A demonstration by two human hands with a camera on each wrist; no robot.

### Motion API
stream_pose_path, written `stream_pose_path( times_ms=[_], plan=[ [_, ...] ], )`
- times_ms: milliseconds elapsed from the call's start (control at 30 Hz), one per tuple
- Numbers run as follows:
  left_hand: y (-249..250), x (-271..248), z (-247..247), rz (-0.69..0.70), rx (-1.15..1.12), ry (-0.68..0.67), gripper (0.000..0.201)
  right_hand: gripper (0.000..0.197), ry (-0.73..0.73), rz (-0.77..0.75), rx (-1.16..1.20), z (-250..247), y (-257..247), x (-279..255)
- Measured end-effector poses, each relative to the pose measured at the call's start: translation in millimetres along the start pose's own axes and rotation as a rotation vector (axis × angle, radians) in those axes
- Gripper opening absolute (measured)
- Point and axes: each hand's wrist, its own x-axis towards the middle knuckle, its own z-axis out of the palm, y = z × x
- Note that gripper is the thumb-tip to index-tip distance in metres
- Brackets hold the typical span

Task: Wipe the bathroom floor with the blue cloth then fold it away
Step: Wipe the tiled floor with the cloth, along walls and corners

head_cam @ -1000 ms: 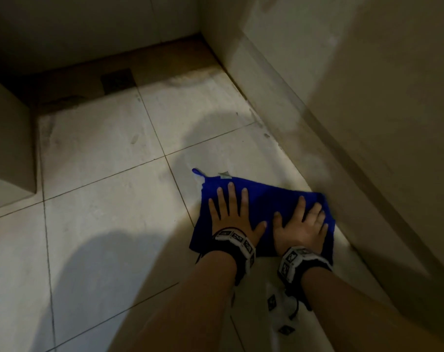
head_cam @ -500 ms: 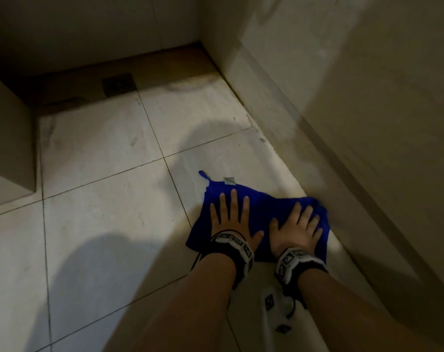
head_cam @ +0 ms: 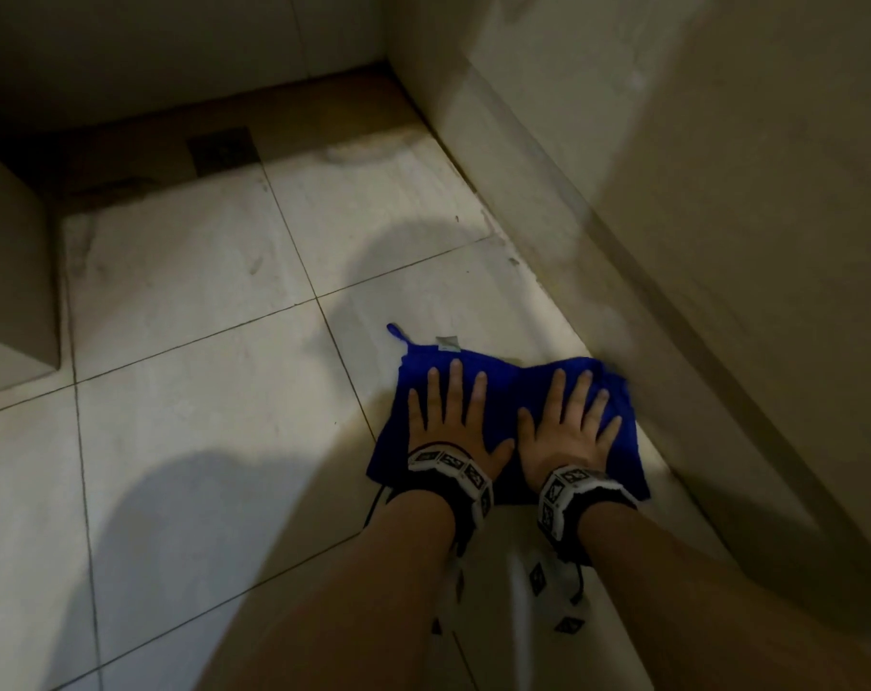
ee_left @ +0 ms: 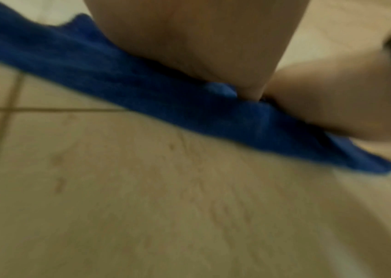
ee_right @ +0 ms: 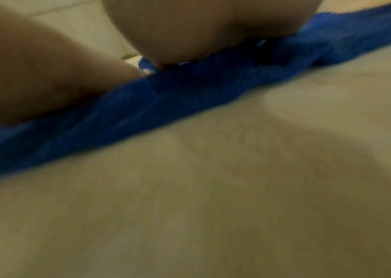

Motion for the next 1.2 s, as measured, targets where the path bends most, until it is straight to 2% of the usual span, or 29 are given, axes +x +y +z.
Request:
stream_pose_path(
  times_ms=[233,433,567,733,867,1033,1200],
  plan=[
    [-28,-26,11,-0.088,-0.077,0.028,0.088,0.070,0.026,-0.111,-0.030,17,-23,-14],
    [-88,-56,15,-0.257,-0.070,0.085,0.092,0.075,0.136,-0.308,-0.003,37,-71,-37],
    [-130,-85,16,-0.398,-0.106,0.125,0.089,0.082,0.067,-0.446,0.014,49,-120,-64],
    [-172,-99,9,-0.457,-0.110,0.099,0.089,0.081,0.032,-0.557,-0.007,67,-159,-85],
    [-201,-105,2,-0.451,-0.159,0.062,0.088,0.077,0.077,-0.556,-0.041,72,-168,-86],
    [-228,-121,6,-0.487,-0.204,0.105,0.074,0.089,0.067,-0.564,-0.085,68,-195,-90],
    [-262,-116,-3,-0.544,-0.257,0.077,0.069,0.078,0.011,-0.542,-0.106,71,-238,-94]
  ],
)
